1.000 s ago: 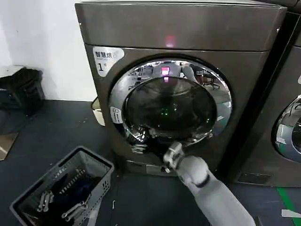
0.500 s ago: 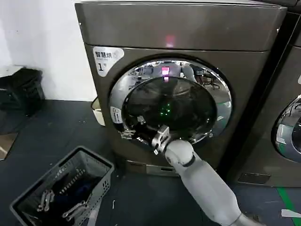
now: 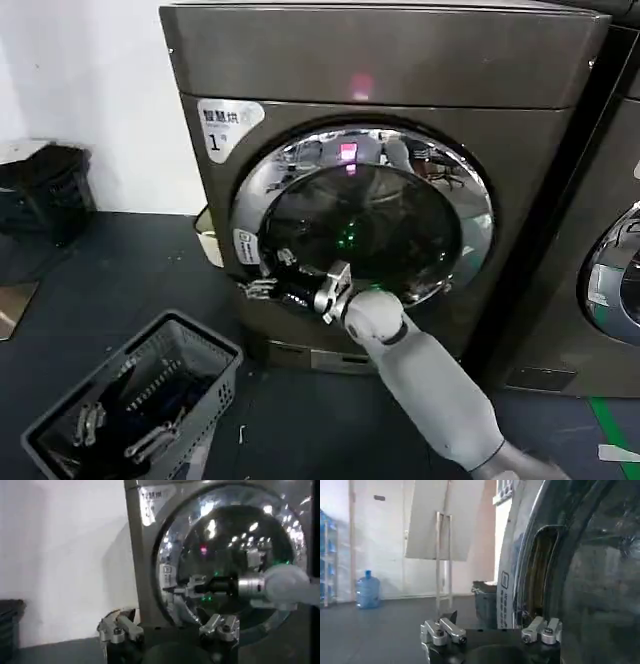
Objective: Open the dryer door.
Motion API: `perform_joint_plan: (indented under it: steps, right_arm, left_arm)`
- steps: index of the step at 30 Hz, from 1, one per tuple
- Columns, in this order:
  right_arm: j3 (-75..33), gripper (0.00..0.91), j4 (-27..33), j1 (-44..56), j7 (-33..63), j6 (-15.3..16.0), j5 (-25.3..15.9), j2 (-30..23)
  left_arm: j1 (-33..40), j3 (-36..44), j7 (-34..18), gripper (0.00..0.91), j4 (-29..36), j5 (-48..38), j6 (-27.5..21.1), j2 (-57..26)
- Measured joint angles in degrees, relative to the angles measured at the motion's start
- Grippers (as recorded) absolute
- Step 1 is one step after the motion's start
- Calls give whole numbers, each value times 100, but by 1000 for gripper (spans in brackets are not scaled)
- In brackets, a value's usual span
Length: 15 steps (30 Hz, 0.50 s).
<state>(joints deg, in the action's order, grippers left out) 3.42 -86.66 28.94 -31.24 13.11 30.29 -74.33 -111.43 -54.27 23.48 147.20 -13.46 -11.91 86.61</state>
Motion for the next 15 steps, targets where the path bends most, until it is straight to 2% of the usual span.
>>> perform_joint_plan:
  steps: [3, 9, 13, 15]
  right_arm:
    - [-72, 907, -171, 96, -329, 240, 188, 94]
    - [-324, 907, -637, 399, -1142, 845, 101, 335]
    - [-559, 907, -931, 639, -1841, 888, -77, 508]
    - [-654, 907, -1065, 765, -2117, 806, -166, 591]
  left_arm:
    - [133, -120, -81, 907, 1, -198, -86, -106]
    - [580, -572, -265, 907, 0, -800, -647, -624]
    - [939, -716, -653, 907, -355, -1115, -660, -997]
    - [1115, -770, -891, 907, -602, -1247, -638, -1209]
